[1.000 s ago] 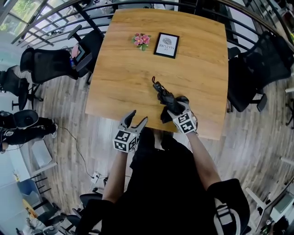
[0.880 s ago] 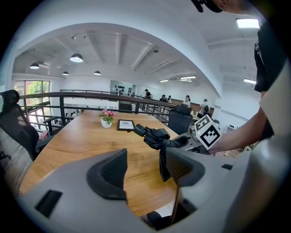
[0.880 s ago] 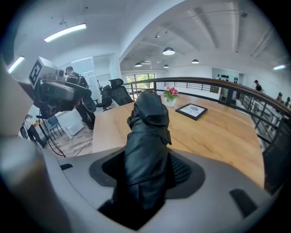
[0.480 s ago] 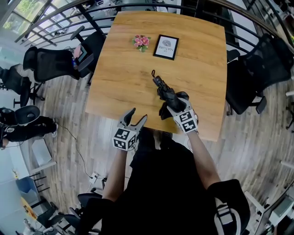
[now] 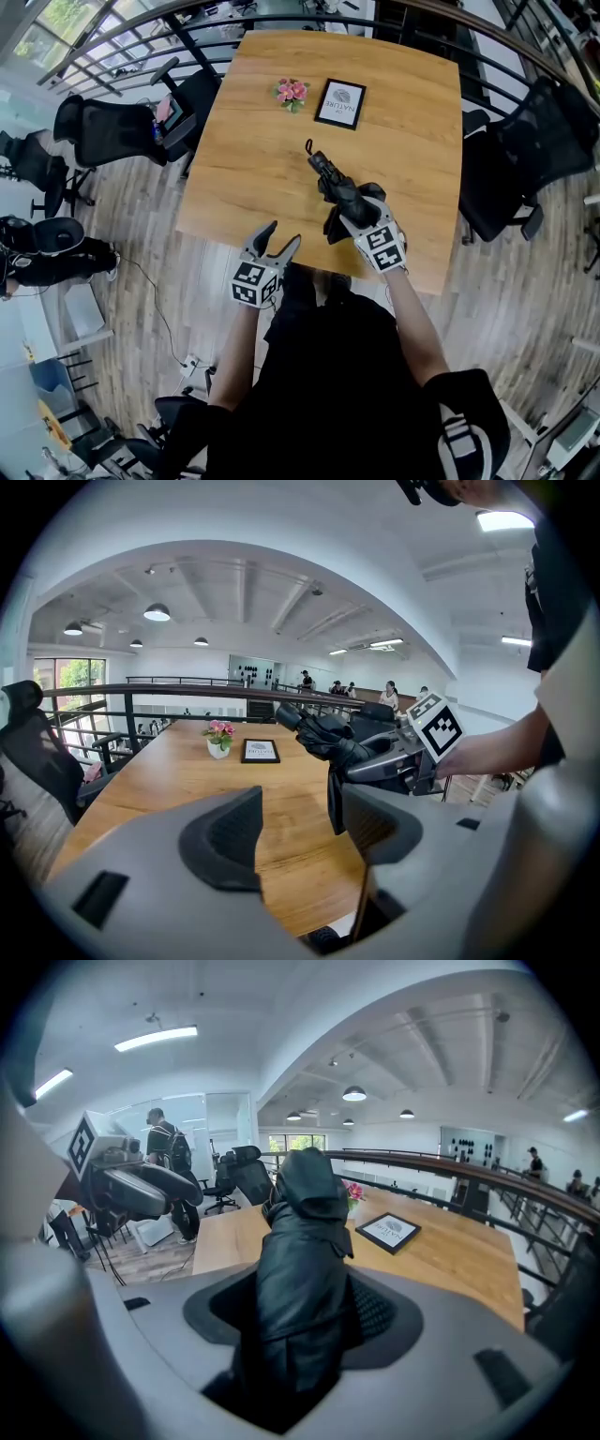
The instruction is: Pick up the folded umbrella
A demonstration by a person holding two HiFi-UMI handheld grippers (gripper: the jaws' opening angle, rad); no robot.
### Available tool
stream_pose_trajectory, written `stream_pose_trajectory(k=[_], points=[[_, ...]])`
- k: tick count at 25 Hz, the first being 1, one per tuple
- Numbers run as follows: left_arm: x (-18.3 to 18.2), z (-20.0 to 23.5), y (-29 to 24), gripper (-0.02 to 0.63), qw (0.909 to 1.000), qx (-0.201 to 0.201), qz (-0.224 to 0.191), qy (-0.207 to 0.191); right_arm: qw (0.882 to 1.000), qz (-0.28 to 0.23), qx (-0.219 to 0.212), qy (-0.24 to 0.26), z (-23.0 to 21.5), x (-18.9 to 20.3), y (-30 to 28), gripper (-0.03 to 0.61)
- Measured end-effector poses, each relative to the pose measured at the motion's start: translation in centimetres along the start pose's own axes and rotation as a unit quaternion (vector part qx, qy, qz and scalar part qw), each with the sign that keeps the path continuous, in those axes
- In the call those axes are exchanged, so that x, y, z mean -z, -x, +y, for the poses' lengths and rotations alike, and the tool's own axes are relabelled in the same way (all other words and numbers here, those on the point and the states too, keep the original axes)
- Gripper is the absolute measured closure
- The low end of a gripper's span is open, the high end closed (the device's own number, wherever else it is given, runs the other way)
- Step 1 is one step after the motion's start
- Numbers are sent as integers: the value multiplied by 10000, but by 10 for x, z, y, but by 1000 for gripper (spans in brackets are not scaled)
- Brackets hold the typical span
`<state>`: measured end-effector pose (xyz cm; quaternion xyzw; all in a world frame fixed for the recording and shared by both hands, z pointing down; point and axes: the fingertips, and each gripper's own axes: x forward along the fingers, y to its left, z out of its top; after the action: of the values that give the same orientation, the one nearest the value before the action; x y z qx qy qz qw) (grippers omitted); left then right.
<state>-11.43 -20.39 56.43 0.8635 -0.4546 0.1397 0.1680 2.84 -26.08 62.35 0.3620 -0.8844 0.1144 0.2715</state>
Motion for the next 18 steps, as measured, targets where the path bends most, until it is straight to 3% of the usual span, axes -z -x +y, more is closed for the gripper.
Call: stream_pose_trajectory(k=[18], points=[[-14, -2, 0, 327, 9998, -93, -185, -12, 9988, -415, 110, 247, -7, -37, 21, 308]])
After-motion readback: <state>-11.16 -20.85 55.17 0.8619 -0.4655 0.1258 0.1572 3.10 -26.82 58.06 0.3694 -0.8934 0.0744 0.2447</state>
